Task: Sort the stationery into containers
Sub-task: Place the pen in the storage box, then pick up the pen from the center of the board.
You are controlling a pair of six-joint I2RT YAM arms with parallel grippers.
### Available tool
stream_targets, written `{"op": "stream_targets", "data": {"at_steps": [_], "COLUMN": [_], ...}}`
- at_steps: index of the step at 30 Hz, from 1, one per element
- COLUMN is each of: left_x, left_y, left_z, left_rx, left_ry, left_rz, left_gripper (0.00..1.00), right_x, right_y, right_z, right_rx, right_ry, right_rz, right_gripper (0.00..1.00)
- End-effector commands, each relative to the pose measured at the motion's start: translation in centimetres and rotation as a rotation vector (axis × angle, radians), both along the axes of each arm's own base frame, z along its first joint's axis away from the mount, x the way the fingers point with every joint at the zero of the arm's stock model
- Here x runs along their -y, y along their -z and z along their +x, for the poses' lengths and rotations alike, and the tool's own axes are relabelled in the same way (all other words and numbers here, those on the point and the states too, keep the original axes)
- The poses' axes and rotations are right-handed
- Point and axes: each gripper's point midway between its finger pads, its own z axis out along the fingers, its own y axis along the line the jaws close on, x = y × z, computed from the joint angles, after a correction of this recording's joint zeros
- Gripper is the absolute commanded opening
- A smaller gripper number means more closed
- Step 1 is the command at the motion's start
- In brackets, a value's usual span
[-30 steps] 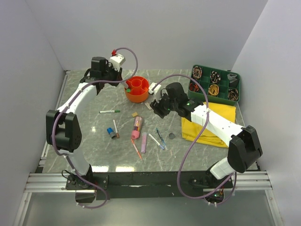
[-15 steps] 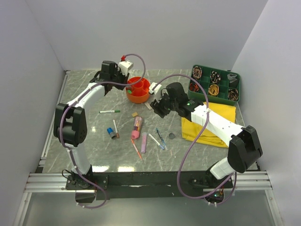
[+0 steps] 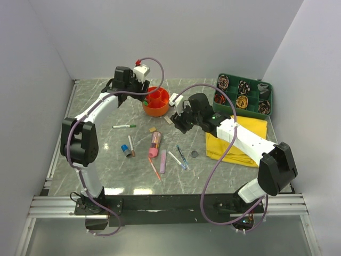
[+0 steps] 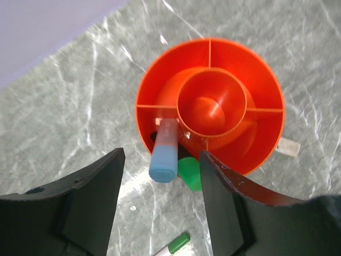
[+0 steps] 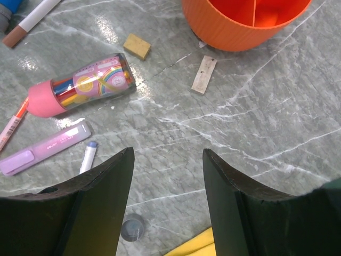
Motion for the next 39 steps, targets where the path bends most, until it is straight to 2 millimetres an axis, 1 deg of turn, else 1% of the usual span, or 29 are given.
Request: {"op": "stream_targets", "data": {"at_steps": [1,2,3,4,5,6,7,8,9,10,11,13,14,16,17,18,19,20,22,23,24,25,26,29,30,33,35,36,39], "left_x": [-1.1,-2.1,-2.7,-3.4,-3.9,-4.2,-4.2,-4.4,-4.2,-4.0,-3.9,-3.7,-3.9,-4.2,-4.5,-4.7,-5.3,-5.5,-6.3,-6.5,-6.9,-7.1,-7.3,-9.4,-11.0,-13.4,-14.2,-14.9,-15.5], "left_y": [-11.7,-11.9,-13.3,-13.2,-11.0,-11.4,-10.4,-7.3,-7.4,-6.4,-4.1,-3.3,-1.7,-1.3,-0.6,-0.9,-1.0,-1.0,-1.5,-1.4,-1.6,-1.7,-1.8,-2.1,-2.1,-2.1,-2.6,-3.0,-3.3], "left_z": [-0.4,-0.7,-1.8,-2.4,-3.5,-5.0,-6.0,-7.7,-9.1,-10.2,-11.8,-13.8,-14.8,-15.7,-16.1,-16.2,-15.9,-15.8,-15.2,-15.1,-14.8,-14.7,-14.6,-14.2,-13.9,-13.7,-13.7,-13.6,-13.8], "left_rx": [0.236,0.238,0.259,0.252,0.196,0.192,0.160,0.071,0.062,0.027,-0.036,-0.066,-0.102,-0.109,-0.110,-0.093,-0.068,-0.056,-0.007,0.003,0.014,0.026,0.028,0.011,0.008,0.009,0.033,0.037,0.045], "left_ry": [-0.058,-0.098,-0.118,-0.142,-0.162,-0.166,-0.165,-0.170,-0.154,-0.144,-0.133,-0.123,-0.129,-0.126,-0.123,-0.131,-0.147,-0.154,-0.180,-0.192,-0.206,-0.215,-0.217,-0.279,-0.323,-0.393,-0.413,-0.450,-0.469], "left_rz": [-0.075,-0.065,-0.070,-0.069,-0.057,-0.071,-0.076,-0.074,-0.100,-0.114,-0.122,-0.144,-0.138,-0.142,-0.122,-0.115,-0.093,-0.083,-0.058,-0.054,-0.055,-0.056,-0.068,-0.121,-0.133,-0.147,-0.152,-0.188,-0.207], "left_gripper": [0.66,0.67,0.67,0.67,0.68,0.68,0.68,0.72,0.73,0.73,0.73,0.73,0.73,0.73,0.74,0.74,0.74,0.74,0.75,0.75,0.75,0.75,0.75,0.76,0.76,0.76,0.76,0.76,0.76], "right_x": [-0.3,-0.5,-0.5,-0.7,-0.8,-1.2,-1.5,-1.8,-2.3,-2.7,-2.9,-3.5,-3.6,-3.9,-3.7,-2.9,-2.8,-2.6,-1.6,-1.5,-1.2,-0.6,-0.8,-1.6,-1.9,-3.9,-4.9,-5.1,-6.5], "right_y": [-2.7,-2.7,-2.4,-2.4,-2.2,-2.0,-1.7,-1.5,-1.2,-1.0,-0.8,-0.2,0.1,1.2,1.5,2.3,2.6,2.8,4.0,4.3,4.4,5.7,6.0,6.5,7.1,7.6,7.7,8.3,9.1], "right_z": [0.6,0.5,0.3,0.3,0.2,0.0,-0.1,-0.3,-0.9,-1.1,-1.3,-2.5,-3.3,-6.1,-6.1,-7.2,-7.0,-6.9,-8.2,-8.3,-8.9,-9.8,-9.9,-11.4,-12.3,-14.0,-14.5,-14.8,-15.6], "right_rx": [0.041,0.029,0.011,0.002,-0.012,-0.021,-0.036,-0.044,-0.056,-0.063,-0.070,-0.120,-0.115,-0.115,-0.046,-0.079,-0.072,0.006,0.030,0.159,0.223,0.257,0.387,0.545,0.539,0.587,0.603,0.590,0.588], "right_ry": [-0.005,-0.011,-0.010,-0.008,0.003,-0.001,-0.002,-0.014,-0.035,-0.050,-0.060,-0.110,-0.171,-0.335,-0.454,-0.527,-0.587,-0.729,-0.898,-1.068,-1.163,-1.253,-1.394,-1.592,-1.650,-1.746,-1.786,-1.812,-1.863], "right_rz": [0.030,0.035,0.029,0.028,0.024,0.020,0.015,0.015,0.013,0.008,0.003,-0.005,-0.027,-0.103,-0.165,-0.215,-0.236,-0.291,-0.355,-0.400,-0.421,-0.443,-0.466,-0.436,-0.419,-0.379,-0.372,-0.373,-0.378], "right_gripper": [0.62,0.62,0.62,0.62,0.62,0.62,0.62,0.61,0.61,0.61,0.61,0.61,0.60,0.60,0.59,0.58,0.57,0.57,0.57,0.57,0.58,0.59,0.59,0.59,0.59,0.57,0.57,0.56,0.55]}}
